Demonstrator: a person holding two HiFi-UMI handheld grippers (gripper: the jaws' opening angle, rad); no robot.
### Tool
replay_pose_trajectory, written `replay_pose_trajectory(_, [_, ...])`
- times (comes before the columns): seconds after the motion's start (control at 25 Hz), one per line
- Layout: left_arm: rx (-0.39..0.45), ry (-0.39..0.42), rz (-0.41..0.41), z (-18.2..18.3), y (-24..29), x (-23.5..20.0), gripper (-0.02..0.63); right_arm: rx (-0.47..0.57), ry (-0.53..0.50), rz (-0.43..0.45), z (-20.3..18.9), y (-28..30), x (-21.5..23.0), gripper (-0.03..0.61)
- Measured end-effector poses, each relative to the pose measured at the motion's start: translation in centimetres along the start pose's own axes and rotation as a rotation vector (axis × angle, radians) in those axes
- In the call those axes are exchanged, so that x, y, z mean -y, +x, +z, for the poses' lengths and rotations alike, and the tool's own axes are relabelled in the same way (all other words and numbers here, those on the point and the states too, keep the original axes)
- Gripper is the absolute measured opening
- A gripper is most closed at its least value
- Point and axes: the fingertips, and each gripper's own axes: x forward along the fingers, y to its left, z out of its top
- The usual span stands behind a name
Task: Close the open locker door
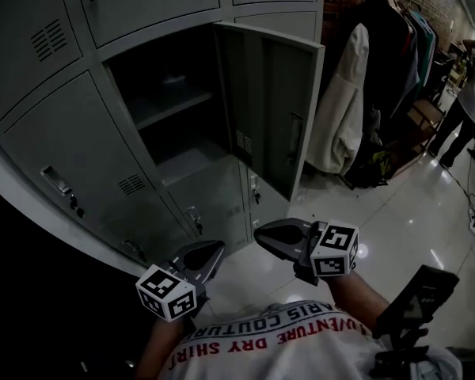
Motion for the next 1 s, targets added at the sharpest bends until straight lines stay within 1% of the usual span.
replay_pose_trajectory(0.16, [0.007, 0.012, -0.007, 1.1, 1.7, 0.3, 0.003, 0.063, -0.07, -0.054, 4.5, -2.8, 2.2, -0.012])
replay_pose_trajectory(0.32, [0.008, 0.014, -0.003, 1.6, 3.3, 0.5, 0.003, 0.167, -0.124, -0.143, 9.6, -7.3, 5.3, -0.012])
replay_pose_trajectory(0.4, [-0.001, 0.014, 0.002, 1.3, 3.8, 0.6, 0.003, 0.196, -0.15, -0.2, 11.2, -9.3, 7.2, -0.014])
replay_pose_trajectory(0.52, [-0.002, 0.01, 0.021, 1.3, 4.0, 0.2, 0.003, 0.212, -0.19, -0.292, 12.9, -11.6, 10.2, -0.014])
replay_pose_trajectory(0.6, [0.0, 0.007, 0.042, 1.5, 3.9, -0.4, 0.003, 0.22, -0.205, -0.325, 13.8, -12.1, 11.9, -0.014])
replay_pose_trajectory(0.68, [0.005, 0.004, 0.056, 1.9, 3.9, -0.9, 0.003, 0.211, -0.214, -0.34, 14.1, -11.8, 13.3, -0.014])
replay_pose_trajectory(0.8, [0.009, 0.011, 0.062, 2.4, 4.0, -1.3, 0.003, 0.192, -0.215, -0.339, 14.0, -10.9, 14.5, -0.014])
replay_pose_trajectory(1.0, [0.007, 0.012, 0.078, 2.8, 3.6, -2.2, 0.003, 0.175, -0.218, -0.307, 13.8, -9.2, 14.5, -0.014])
